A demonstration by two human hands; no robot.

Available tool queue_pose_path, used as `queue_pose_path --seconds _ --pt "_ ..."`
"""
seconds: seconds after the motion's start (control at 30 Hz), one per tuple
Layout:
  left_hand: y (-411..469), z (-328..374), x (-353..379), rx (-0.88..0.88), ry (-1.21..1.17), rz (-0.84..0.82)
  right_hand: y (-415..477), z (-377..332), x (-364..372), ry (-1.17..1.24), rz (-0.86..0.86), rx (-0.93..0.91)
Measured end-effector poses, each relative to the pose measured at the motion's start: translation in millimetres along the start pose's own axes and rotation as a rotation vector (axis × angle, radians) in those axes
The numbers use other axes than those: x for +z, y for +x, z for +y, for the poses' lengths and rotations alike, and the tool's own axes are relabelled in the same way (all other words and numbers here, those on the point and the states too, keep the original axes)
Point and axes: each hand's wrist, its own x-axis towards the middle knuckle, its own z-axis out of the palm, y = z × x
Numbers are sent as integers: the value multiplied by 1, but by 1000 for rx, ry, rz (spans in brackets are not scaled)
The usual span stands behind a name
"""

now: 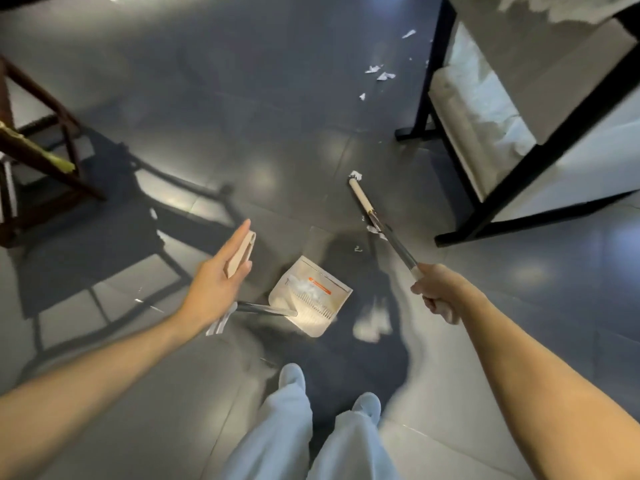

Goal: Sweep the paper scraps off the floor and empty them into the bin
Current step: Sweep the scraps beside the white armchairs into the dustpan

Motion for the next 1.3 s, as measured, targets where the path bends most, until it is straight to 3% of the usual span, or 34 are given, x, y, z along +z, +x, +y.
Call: queue_pose_path --seconds 0.17,0.27,0.43,0.6,0.97,1.13,1.3 --pt "12 -27 -19 -31 7 -66 0 -20 31 69 -187 24" --pt "25 -35 -27 -42 14 -75 -16 -22 37 -54 -237 57" --pt "43 -34 -26 38 68 -142 -39 -30 39 249 -350 235" --pt "52 -32 -30 145 148 -73 -76 -34 46 371 -497 311" --pt "91 -25 -56 112 68 37 -100 -74 21 380 -313 173" --pt "146 -1 -51 209 59 80 -65 -106 -19 432 -210 109" --pt "232 25 -38 220 66 97 6 -149 -73 329 -71 19"
